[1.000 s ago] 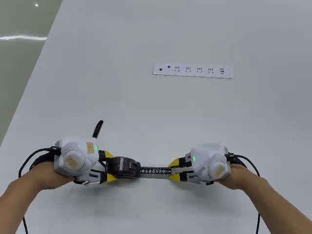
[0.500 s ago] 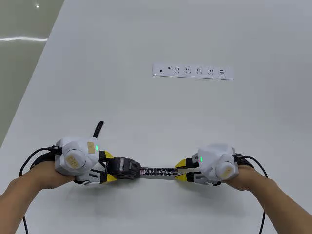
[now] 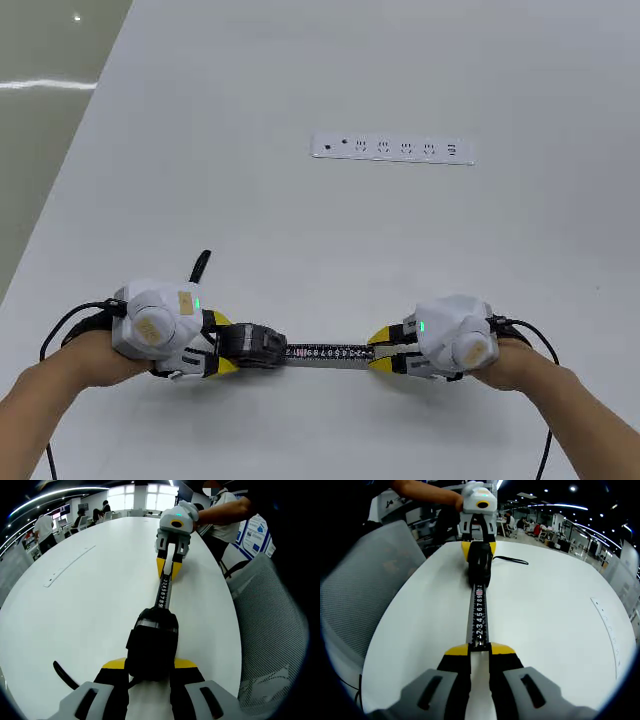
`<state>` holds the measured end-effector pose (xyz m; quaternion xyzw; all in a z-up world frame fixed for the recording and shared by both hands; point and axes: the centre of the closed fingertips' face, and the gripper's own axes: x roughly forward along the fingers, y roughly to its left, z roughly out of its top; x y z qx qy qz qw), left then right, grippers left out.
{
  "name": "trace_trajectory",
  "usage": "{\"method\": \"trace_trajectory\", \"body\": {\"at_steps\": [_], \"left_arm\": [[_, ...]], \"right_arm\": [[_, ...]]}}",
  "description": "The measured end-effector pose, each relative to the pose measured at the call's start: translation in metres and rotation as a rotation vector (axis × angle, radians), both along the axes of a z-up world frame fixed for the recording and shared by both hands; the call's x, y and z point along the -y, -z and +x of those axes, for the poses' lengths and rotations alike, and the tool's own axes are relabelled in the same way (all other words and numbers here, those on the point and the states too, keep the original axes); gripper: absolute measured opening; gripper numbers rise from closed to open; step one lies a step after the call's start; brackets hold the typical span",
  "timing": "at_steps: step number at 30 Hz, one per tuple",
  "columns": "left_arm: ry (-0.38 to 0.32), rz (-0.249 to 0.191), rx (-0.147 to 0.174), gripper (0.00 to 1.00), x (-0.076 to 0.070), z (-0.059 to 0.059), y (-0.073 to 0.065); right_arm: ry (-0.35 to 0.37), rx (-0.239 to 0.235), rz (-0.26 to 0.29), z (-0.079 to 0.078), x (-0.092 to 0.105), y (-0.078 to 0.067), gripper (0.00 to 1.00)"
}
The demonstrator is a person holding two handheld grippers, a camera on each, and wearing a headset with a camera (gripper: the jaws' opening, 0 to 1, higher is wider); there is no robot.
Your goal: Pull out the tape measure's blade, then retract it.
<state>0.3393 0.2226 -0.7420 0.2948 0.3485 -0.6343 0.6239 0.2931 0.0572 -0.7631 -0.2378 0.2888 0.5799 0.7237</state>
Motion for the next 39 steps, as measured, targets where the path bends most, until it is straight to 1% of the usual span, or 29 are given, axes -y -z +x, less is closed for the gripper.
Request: {"method": "trace_trajectory", "body": {"at_steps": [29,36,39], "left_arm": [[0.001,0.003,-0.008,0.28,0.000,0.000,0.000],[0.001,0.004,-0.009,0.28,0.000,0.000,0.000],[0.005,0.008,-0.011,0.28,0.001,0.000,0.001]], "right_arm": [[0.012,-0.002,-0.025,-0.005,0.025,0.000,0.11],[0.013,-0.001,-0.027,-0.005,0.027,0.001,0.11],[0.017,-0.004,-0.030,-0.007,0.032,0.001,0.11]]}}
